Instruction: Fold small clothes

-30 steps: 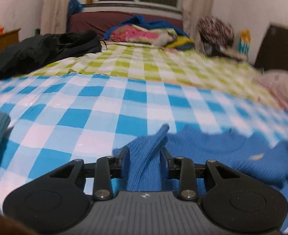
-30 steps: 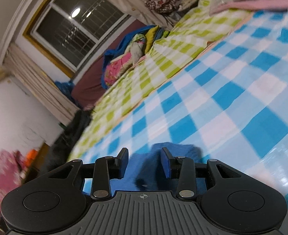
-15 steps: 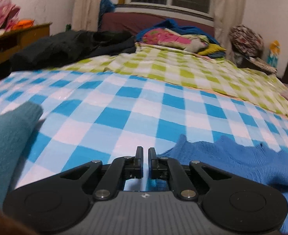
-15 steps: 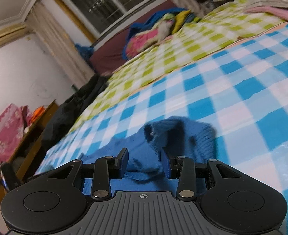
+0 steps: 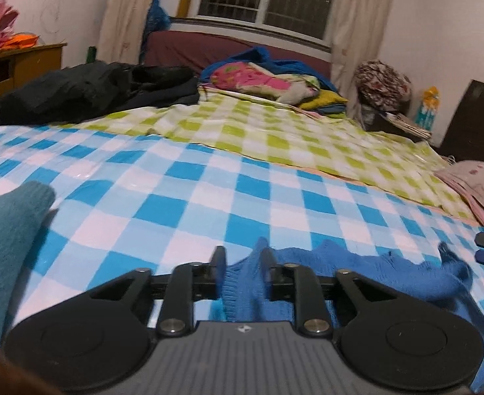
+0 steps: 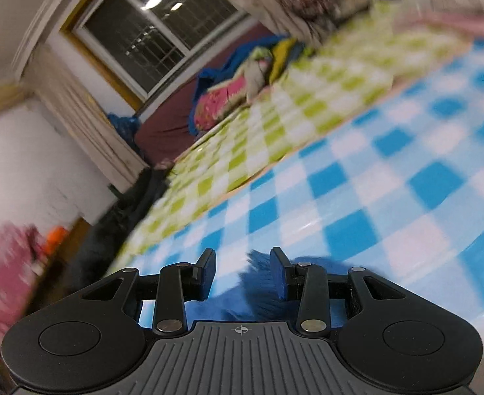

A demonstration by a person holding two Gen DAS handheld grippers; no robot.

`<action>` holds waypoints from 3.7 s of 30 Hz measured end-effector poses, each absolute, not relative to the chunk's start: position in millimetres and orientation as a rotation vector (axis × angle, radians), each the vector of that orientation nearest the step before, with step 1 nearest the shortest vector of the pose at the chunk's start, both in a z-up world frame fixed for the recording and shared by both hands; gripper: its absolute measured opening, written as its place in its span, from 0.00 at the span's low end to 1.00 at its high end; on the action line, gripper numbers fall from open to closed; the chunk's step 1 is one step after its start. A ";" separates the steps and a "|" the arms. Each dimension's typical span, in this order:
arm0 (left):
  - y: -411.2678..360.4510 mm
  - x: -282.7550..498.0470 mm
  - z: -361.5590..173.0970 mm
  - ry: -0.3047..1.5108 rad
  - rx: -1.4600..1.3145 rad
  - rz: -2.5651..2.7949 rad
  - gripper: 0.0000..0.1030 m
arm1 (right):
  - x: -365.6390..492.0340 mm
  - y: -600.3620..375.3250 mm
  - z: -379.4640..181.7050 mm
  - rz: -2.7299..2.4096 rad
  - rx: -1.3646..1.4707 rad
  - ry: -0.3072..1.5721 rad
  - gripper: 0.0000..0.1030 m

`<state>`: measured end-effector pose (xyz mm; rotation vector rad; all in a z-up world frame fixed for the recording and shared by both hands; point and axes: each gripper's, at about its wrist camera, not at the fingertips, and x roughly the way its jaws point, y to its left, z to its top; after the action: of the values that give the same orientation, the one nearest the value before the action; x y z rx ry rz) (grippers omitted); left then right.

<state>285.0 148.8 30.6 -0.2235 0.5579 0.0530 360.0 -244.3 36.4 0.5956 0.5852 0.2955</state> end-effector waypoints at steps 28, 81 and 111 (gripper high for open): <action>143.1 295.4 14.1 0.591 -0.102 0.124 0.38 | 347.0 -218.4 16.9 0.237 0.259 0.660 0.33; 133.8 307.4 -1.0 0.645 -0.037 0.123 0.32 | 376.3 -202.7 -6.7 0.219 0.126 0.734 0.45; 145.9 249.9 18.6 0.517 -0.124 0.182 0.20 | 329.7 -221.9 25.0 0.158 0.147 0.600 0.14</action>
<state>249.9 145.9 18.6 -0.1241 0.5169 0.1821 329.7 -221.9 25.0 0.1466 0.5996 0.1583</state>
